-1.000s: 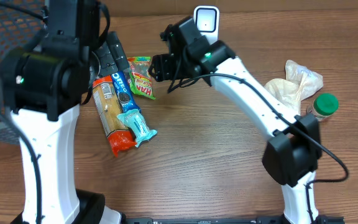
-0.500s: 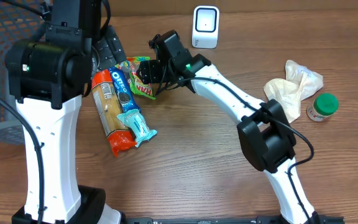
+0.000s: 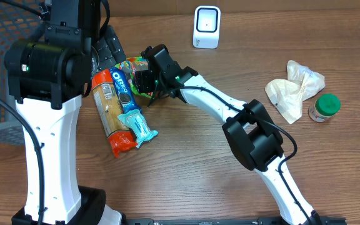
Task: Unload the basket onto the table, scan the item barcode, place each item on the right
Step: 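Grasp the Haribo bag and pull it out of the pile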
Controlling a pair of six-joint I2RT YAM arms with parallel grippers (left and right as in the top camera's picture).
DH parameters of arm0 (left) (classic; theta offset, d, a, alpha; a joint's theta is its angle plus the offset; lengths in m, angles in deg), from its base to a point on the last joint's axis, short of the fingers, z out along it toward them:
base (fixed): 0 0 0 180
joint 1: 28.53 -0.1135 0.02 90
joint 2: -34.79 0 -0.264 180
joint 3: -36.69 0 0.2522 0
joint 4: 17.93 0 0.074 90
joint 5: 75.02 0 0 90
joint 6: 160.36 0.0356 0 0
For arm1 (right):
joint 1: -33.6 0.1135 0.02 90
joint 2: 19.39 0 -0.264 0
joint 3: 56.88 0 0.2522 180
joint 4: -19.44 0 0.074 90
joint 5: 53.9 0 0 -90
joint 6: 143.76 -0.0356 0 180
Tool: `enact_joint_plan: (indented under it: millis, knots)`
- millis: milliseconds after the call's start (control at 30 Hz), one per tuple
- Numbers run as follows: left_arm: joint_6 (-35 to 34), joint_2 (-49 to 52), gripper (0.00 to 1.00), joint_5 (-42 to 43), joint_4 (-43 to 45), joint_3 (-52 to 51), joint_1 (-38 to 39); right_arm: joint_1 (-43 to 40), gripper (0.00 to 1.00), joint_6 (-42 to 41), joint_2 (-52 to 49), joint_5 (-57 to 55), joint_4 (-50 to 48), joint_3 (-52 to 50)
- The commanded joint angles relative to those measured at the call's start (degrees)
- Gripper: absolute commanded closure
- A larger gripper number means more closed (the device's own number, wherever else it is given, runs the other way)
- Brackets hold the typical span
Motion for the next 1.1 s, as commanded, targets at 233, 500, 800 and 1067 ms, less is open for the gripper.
enact_joint_plan:
  millis: [233,500,800,1067]
  knots:
    - [-1.4,0.4,0.00,-0.9,0.1,-0.1,-0.1,-0.3,0.41,0.0,-4.2,-4.6,-4.0,0.3]
    - [-1.4,0.4,0.00,-0.9,0.1,-0.1,-0.1,-0.3,0.80,0.0,-4.2,-4.6,-2.4,0.3]
    - [-1.4,0.4,0.00,-0.9,0.1,-0.1,-0.1,-0.7,0.96,1.8,-2.3,-4.6,8.7,0.3]
    - [-1.4,0.4,0.00,-0.9,0.1,-0.1,-0.1,-2.8,0.96,4.9,6.4,0.0,24.8,0.4]
